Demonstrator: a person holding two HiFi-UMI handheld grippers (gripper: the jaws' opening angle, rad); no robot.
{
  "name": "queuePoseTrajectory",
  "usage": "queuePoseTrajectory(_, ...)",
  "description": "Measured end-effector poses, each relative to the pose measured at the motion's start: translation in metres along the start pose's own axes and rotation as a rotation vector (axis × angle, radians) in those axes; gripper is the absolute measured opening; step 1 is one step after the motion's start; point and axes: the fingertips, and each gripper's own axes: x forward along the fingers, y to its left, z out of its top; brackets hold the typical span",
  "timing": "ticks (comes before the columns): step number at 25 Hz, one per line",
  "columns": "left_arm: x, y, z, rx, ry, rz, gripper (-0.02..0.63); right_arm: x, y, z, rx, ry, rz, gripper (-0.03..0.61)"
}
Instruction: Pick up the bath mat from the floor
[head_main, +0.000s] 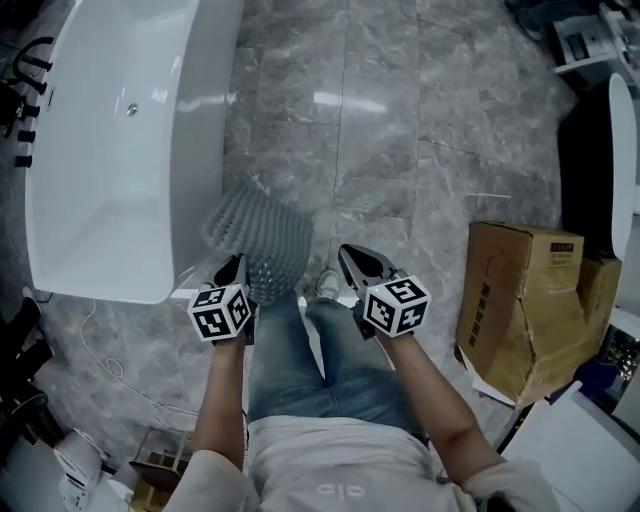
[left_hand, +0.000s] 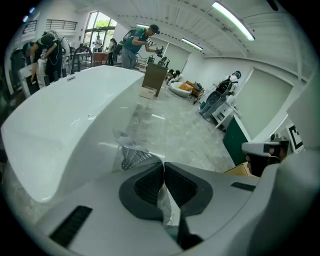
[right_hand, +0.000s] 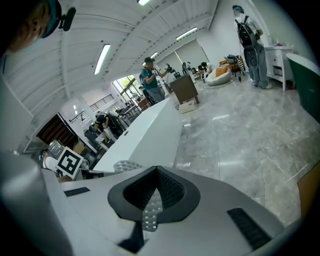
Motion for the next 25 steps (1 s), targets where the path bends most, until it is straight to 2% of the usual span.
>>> queuePoseTrajectory(8,-0.052,-0.031,0.045,0.054,-0.052,-0.039,0.028,-0.028,0.042,0.041,-0.081,-0.038,0.011,0.026)
queuePoseTrajectory(16,-0.121,-0.037,0.083,0.093,-0.111,-0.054,0.028,-0.062,0.096,0.085,-0.143,-0.092,0.048,0.026)
queuePoseTrajectory(25,-0.200,-0.073,0.141,0.196,-0.212,-0.111,0.028,-0.101,0.163,0.141,-0.208,-0.173,0.102,0.026)
